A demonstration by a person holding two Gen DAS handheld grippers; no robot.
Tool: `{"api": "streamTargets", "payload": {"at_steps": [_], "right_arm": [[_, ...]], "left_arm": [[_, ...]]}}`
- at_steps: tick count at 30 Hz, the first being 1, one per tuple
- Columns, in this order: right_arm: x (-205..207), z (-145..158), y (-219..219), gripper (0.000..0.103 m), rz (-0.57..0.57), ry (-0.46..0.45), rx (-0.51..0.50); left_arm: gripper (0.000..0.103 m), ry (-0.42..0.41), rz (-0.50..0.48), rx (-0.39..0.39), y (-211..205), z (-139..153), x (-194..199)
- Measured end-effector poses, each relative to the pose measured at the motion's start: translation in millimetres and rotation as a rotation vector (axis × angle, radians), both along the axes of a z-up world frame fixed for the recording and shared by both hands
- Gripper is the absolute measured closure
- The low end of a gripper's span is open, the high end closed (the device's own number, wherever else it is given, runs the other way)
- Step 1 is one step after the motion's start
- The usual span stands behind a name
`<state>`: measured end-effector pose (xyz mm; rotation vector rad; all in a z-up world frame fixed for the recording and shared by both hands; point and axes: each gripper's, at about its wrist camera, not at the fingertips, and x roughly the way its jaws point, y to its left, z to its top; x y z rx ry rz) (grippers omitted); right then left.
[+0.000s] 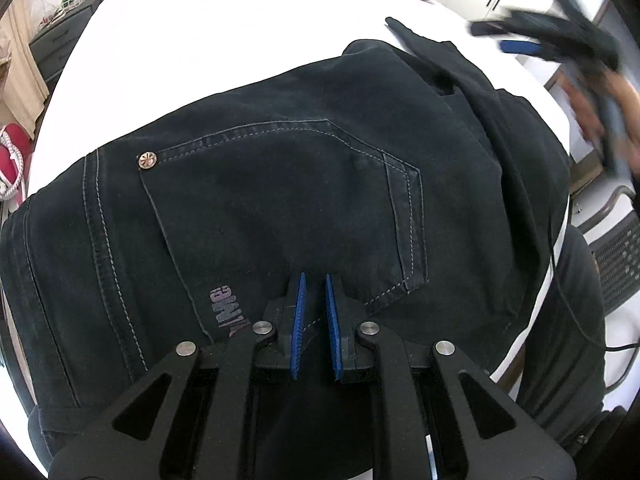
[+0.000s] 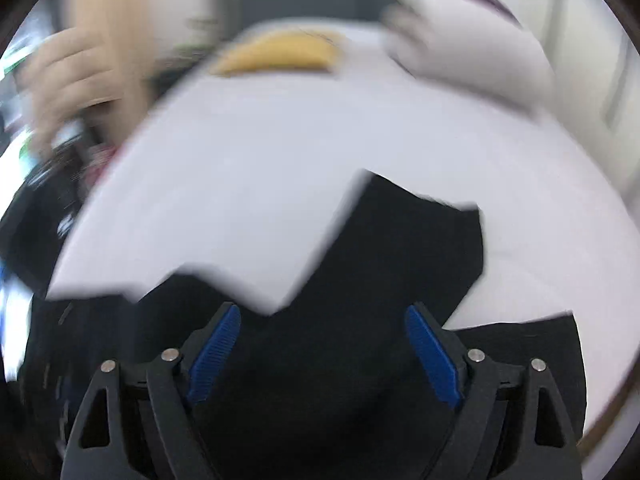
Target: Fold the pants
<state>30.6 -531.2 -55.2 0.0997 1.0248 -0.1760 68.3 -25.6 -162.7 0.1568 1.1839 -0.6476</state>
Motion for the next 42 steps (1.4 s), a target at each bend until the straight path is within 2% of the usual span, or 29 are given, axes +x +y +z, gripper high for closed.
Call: {"api": "streamTargets", "payload": {"at_steps": [2,5,7,9,11,13,14,15,17,18,20,23,26,29,31,33,35,37,39,40,42], "right_arm": [[42.7,-14.5,-23.0,0.023,-0.074,0.047,0.05],[91.7,-36.5,-39.9,0.028,-0.144,0.113,0.031],[119.7,-52.7,-43.3,0.029,-0.172,0.154,0.017],[135.8,-68.9,-48.2,0.029,-0.197,0.194,0.003],[147.8,-89.6,-54.0,0.034,-0.234,0.265,0.035],[147.7,-95.4,-62.0,0.038,-0.271,0.24,0.088],[145.8,-94.0,-64.2,0.053,-0.281,0.225,0.097],[143.1,-91.8,-66.5,0.077,-0.287,0.211,0.104],[134.6,-88.0,-75.4,0.097,-0.291,0.194,0.144],[129.0,-85.0,-81.9,0.097,-0.303,0.182,0.17],[108.2,-70.9,-98.0,0.098,-0.342,0.118,0.204],[61.3,-38.4,-121.0,0.098,-0.387,-0.033,0.302],[-11.9,-2.4,-148.0,0.098,-0.453,-0.201,0.401],[-90.3,9.9,-186.9,0.098,-0.564,-0.335,0.499],[-150.6,1.9,-217.1,0.098,-0.675,-0.422,0.585],[-203.1,-15.6,-231.8,0.098,-0.777,-0.458,0.627],[-241.6,-39.3,-246.1,0.097,-0.875,-0.455,0.666],[-275.5,-75.4,-250.3,0.092,-0.979,-0.426,0.734],[-300.5,-94.8,-246.8,0.091,-1.046,-0.43,0.768],[-310.3,-104.1,-249.9,0.086,-1.059,-0.463,0.819],[-321.7,-110.6,-257.3,0.053,-1.048,-0.532,0.904]], "left_arm": [[0.091,0.007,0.007,-0.006,-2.9,1.0,6.4],[0.092,0.02,0.023,-0.024,7.0,-9.2,-3.5],[0.092,0.028,0.032,-0.031,11.0,-14.4,-7.6],[0.091,0.026,0.032,-0.026,10.9,-17.6,-13.4],[0.092,0.023,0.026,-0.022,9.2,-18.2,-13.9],[0.091,0.025,0.025,-0.024,7.8,-18.4,-13.4],[0.091,0.027,0.024,-0.027,6.9,-18.5,-12.5],[0.092,0.026,0.022,-0.028,16.2,-17.0,-15.6],[0.091,0.019,0.017,-0.022,19.7,-16.0,-18.2],[0.091,0.017,0.016,-0.019,16.5,-17.1,-17.9],[0.091,0.014,0.018,-0.016,16.7,-16.7,-19.6],[0.091,0.012,0.023,-0.01,16.7,-14.6,-22.9],[0.091,0.015,0.022,-0.007,13.8,-14.7,-23.3],[0.091,0.02,0.015,0.003,9.7,-14.0,-22.4],[0.091,0.025,0.015,0.009,7.0,-13.7,-21.9],[0.091,0.031,0.02,0.011,5.0,-13.4,-19.7],[0.091,0.043,0.029,0.009,3.8,-13.3,-16.8],[0.091,0.053,0.036,0.005,4.0,-13.4,-14.9],[0.091,0.067,0.045,0.0,4.8,-13.2,-12.0],[0.091,0.072,0.049,0.0,4.8,-13.6,-10.0],[0.091,0.075,0.055,0.004,3.0,-12.8,-9.4]]}}
